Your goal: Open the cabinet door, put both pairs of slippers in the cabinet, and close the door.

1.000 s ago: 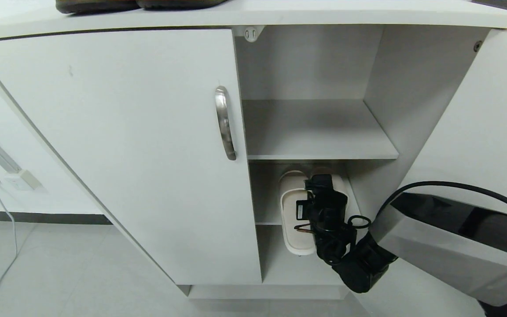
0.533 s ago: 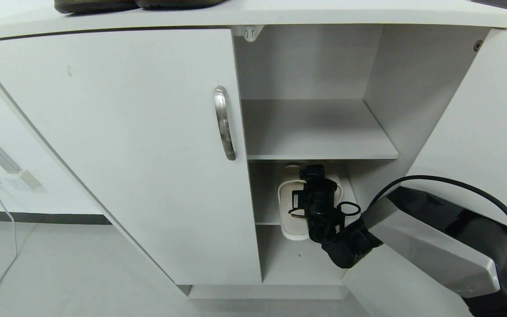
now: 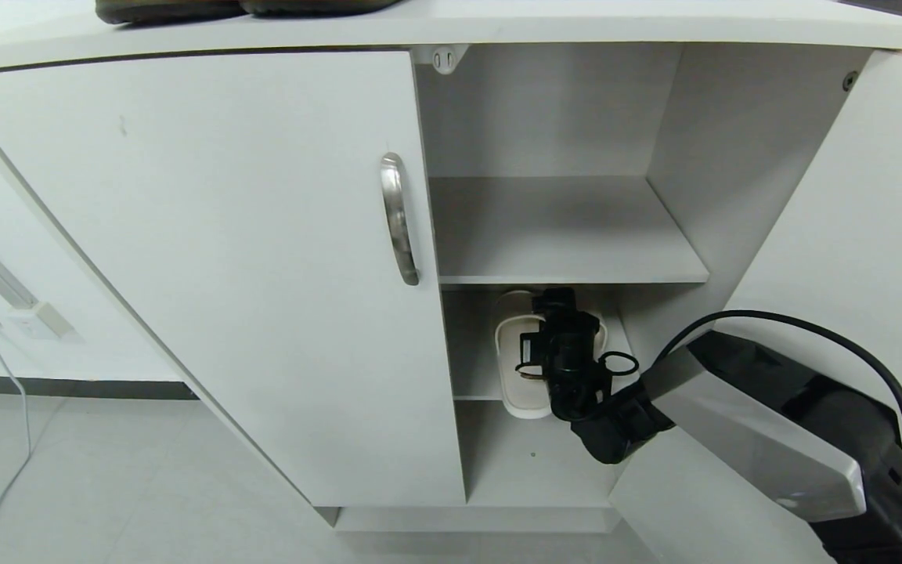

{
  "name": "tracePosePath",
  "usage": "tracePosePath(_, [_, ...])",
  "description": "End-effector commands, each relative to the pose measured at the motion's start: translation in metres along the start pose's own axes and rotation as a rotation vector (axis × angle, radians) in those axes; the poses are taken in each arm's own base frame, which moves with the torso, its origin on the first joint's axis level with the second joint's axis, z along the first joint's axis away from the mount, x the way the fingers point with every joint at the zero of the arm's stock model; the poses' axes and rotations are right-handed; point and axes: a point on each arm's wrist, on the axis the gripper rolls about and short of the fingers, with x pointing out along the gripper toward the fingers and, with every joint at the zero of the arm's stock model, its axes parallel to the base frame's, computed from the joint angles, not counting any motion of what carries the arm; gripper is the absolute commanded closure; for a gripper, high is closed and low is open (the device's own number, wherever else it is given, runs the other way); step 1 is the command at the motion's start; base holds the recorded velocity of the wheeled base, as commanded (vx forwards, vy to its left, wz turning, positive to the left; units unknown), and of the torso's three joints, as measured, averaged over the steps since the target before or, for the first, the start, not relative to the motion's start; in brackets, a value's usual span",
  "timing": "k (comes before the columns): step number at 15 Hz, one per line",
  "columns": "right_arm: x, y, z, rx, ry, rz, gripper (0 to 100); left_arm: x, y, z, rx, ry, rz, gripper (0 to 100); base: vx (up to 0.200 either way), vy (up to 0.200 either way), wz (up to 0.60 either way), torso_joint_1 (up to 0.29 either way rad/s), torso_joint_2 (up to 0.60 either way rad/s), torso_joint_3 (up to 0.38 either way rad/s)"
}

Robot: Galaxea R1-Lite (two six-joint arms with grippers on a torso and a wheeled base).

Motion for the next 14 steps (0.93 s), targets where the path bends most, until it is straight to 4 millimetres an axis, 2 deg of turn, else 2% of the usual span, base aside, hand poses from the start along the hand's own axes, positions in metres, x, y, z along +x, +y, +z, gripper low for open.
tracePosePath(1, [0.002,-0.001,-0.001,0.001,-0.002,-0.005,100,0.0,0.0,0.0,-0.001,0.001,0.0,100,0.0,0.0,0.0,0.0,0.0,0.0])
tracePosePath(6, [0.003,-0.001,-0.002,-0.006,0.009,-0.005,100,0.0,0.0,0.0,-0.001,0.001,0.0,100,0.0,0.0,0.0,0.0,0.0,0.0])
tracePosePath(7, [0.003,-0.001,-0.002,-0.007,0.011,-0.005,0,0.0,0.0,0.0,-0.001,0.001,0.0,100,0.0,0.0,0.0,0.0,0.0,0.0])
tracePosePath(10, [0.0,0.0,-0.005,-0.018,0.025,-0.001,0,0.0,0.0,0.0,-0.001,-0.001,0.005,100,0.0,0.0,0.0,0.0,0.0,0.0])
tracePosePath(14, [-0.033,-0.007,0.011,-0.025,0.036,0.025,0,0.0,0.0,0.0,-0.001,-0.001,0.005,100,0.0,0.0,0.0,0.0,0.0,0.0])
